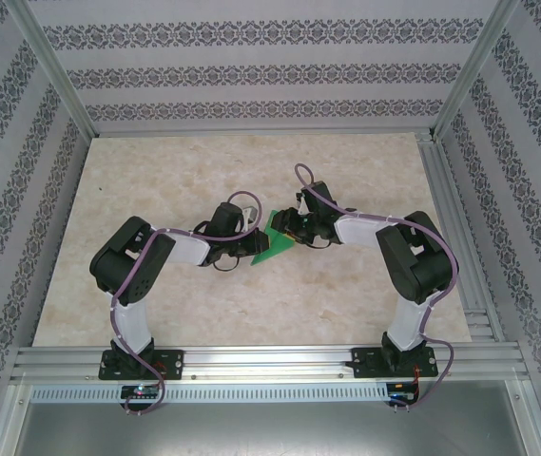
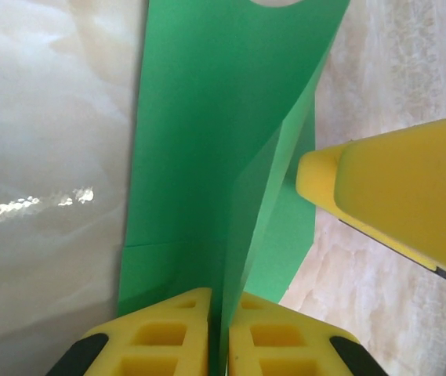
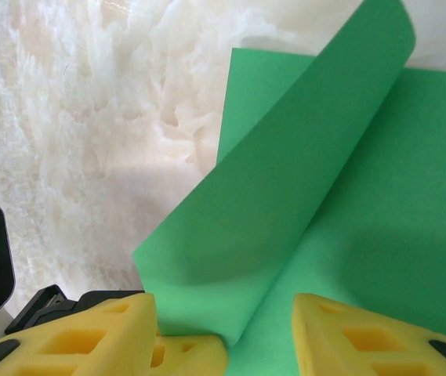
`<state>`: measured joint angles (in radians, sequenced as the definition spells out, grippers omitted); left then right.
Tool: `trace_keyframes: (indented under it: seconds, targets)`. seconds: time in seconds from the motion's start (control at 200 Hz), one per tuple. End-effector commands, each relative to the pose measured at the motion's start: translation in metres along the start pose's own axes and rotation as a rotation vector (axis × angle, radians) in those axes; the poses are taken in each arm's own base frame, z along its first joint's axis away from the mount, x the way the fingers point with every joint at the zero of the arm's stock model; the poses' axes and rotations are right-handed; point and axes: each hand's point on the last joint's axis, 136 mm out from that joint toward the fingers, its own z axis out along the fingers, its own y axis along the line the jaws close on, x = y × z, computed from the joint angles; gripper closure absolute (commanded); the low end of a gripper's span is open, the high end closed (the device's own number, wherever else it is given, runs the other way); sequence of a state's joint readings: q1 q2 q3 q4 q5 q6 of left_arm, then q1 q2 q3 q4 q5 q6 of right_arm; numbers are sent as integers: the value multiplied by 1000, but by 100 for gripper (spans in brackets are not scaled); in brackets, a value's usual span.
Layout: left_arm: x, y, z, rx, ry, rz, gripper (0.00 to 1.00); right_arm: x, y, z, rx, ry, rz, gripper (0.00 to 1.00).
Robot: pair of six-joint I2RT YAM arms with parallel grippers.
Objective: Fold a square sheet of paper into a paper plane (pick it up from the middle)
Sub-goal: Fourth fold the wing at the center of the table.
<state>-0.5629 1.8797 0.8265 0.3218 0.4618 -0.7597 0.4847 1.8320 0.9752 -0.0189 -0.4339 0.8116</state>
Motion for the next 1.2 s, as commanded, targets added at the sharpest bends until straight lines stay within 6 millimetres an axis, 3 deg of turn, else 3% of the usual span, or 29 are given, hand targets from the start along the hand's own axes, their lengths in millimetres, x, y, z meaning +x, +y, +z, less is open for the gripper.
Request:
trace_keyframes:
  seconds: [0.0,0.38,0.579,0.864,1.039,1.194]
  targets:
    - [-4,0,1,41,-11,-42,87,3,-3,8,38,17,-21,49]
    - [-2,0,3,55,7,-67,85,9,-12,18,82,42,-10,48]
    - [-2,-1,-3,54,10,-73,76,16,-38,18,202,57,16,48]
    - [1,1,-27,21,-9,-78,64,26,-68,15,366,83,33,48]
    - [-5,-1,-42,23,-57,-69,65,27,-73,14,406,82,37,48]
    - [-4,-8,-41,55,-48,-57,69,30,-77,17,429,92,48,47]
